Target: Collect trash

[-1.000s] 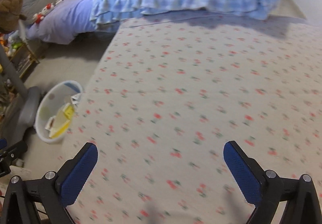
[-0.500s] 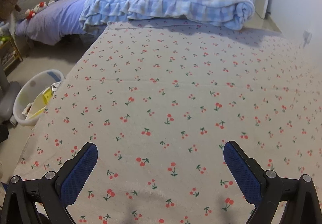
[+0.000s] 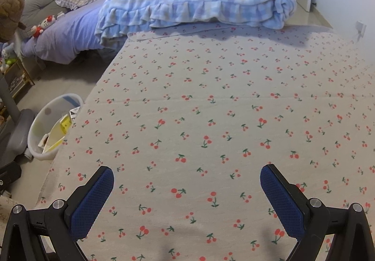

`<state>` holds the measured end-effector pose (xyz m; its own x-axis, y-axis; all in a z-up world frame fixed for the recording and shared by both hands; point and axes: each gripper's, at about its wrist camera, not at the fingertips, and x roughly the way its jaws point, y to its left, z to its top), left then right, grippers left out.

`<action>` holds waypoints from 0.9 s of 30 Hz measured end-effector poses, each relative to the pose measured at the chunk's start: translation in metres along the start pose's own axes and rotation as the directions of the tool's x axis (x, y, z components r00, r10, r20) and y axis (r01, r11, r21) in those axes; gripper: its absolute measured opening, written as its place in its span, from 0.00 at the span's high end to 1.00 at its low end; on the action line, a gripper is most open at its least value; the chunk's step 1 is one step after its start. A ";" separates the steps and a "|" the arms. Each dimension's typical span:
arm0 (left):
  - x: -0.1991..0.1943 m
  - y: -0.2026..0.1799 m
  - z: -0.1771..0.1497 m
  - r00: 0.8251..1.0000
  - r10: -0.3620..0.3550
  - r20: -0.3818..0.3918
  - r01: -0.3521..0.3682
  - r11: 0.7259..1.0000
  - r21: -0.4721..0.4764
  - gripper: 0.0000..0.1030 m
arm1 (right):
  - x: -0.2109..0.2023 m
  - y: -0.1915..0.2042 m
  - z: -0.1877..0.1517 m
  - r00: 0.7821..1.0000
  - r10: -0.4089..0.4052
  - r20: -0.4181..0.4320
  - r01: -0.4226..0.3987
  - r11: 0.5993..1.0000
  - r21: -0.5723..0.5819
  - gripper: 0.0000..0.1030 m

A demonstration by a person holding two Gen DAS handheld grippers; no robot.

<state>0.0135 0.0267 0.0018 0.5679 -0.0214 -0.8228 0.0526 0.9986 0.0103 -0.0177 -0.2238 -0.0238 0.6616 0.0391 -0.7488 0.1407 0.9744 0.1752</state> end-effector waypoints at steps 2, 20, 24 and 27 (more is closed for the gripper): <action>0.000 0.000 0.000 1.000 -0.003 -0.002 0.003 1.000 0.000 0.00 | -0.001 0.001 0.000 1.000 -0.002 0.003 0.002 1.000 -0.003 0.00; 0.000 -0.003 -0.003 1.000 -0.013 -0.008 0.013 1.000 0.004 0.00 | -0.001 0.002 -0.001 1.000 0.021 -0.005 -0.021 1.000 0.012 0.00; 0.000 -0.003 -0.003 1.000 -0.015 -0.009 0.015 1.000 0.005 0.00 | -0.002 0.002 0.000 1.000 0.022 0.000 -0.022 1.000 0.011 0.00; 0.000 -0.003 -0.003 1.000 -0.016 -0.008 0.016 1.000 0.004 0.00 | -0.003 0.004 0.000 1.000 0.022 0.005 -0.022 1.000 0.011 0.00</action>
<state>0.0110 0.0237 0.0000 0.5608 -0.0367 -0.8272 0.0645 0.9979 -0.0006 -0.0196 -0.2201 -0.0211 0.6686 0.0595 -0.7412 0.1341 0.9708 0.1989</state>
